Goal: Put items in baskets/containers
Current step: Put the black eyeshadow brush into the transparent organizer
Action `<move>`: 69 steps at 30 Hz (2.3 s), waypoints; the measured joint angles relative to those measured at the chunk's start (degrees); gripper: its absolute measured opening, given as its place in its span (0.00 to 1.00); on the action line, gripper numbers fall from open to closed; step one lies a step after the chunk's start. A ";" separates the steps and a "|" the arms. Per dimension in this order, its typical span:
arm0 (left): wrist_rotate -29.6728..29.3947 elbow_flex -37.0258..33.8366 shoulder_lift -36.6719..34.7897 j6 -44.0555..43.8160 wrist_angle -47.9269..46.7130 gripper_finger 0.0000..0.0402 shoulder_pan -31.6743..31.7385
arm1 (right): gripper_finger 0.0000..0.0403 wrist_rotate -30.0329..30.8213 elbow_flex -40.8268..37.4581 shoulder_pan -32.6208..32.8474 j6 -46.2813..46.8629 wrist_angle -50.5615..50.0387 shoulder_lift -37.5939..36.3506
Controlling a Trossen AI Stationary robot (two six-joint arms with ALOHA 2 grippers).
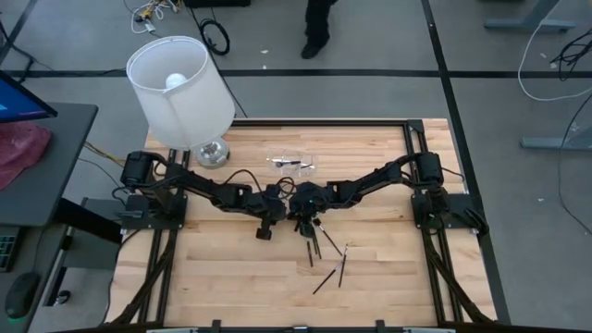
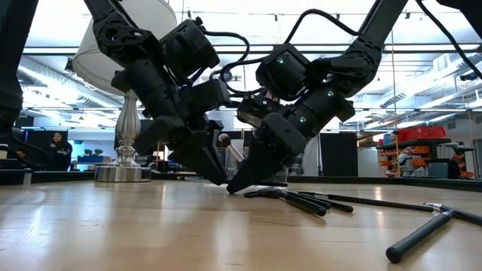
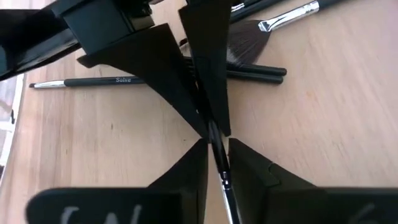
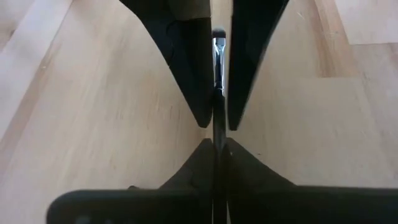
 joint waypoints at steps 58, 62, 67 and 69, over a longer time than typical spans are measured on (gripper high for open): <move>0.70 -14.69 -13.39 -8.68 58.39 0.29 6.84 | 0.04 -24.29 -17.08 -14.84 5.35 43.98 -16.35; 0.78 -14.71 -13.40 -7.77 58.93 0.28 6.71 | 0.04 -24.32 -17.16 -14.84 5.42 44.03 -16.44; 0.81 -14.71 -13.40 -7.66 58.83 0.23 6.69 | 0.04 -24.29 -17.16 -14.81 3.67 44.55 -16.46; 0.87 -14.71 -13.40 -7.67 58.77 0.18 6.69 | 0.04 -24.24 -17.16 -14.77 3.61 45.29 -16.48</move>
